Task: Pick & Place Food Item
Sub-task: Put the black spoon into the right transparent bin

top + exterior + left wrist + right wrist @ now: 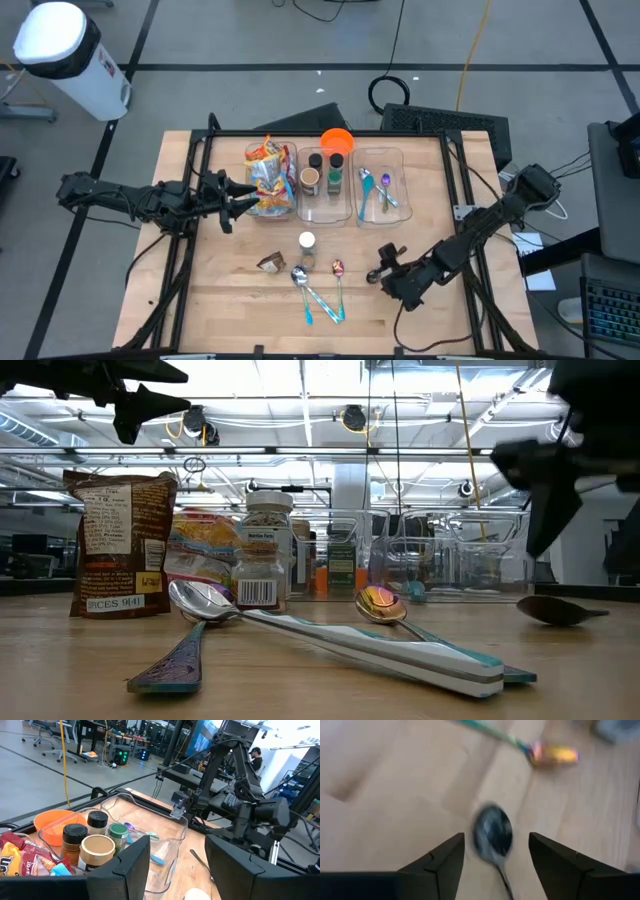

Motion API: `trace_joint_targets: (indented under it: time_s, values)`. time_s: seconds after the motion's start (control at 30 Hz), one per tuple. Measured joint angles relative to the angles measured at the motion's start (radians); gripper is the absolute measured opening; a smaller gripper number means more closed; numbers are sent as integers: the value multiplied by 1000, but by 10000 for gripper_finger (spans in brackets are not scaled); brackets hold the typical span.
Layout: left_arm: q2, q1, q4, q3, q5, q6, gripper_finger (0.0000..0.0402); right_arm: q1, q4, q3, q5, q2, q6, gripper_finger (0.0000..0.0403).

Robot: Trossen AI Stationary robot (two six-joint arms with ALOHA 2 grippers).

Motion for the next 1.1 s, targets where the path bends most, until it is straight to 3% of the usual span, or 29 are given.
trace_joint_targets:
  time_s: [0.43,0.7,1.1]
  values:
    - [0,0,0,0,0,2,198,-131,16,-170,-79,-5,20,132]
    - [0,0,0,0,0,2,198,-162,15,-203,-162,-5,17,11]
    - [0,0,0,0,0,2,198,-143,77,-181,-152,-74,141,3]
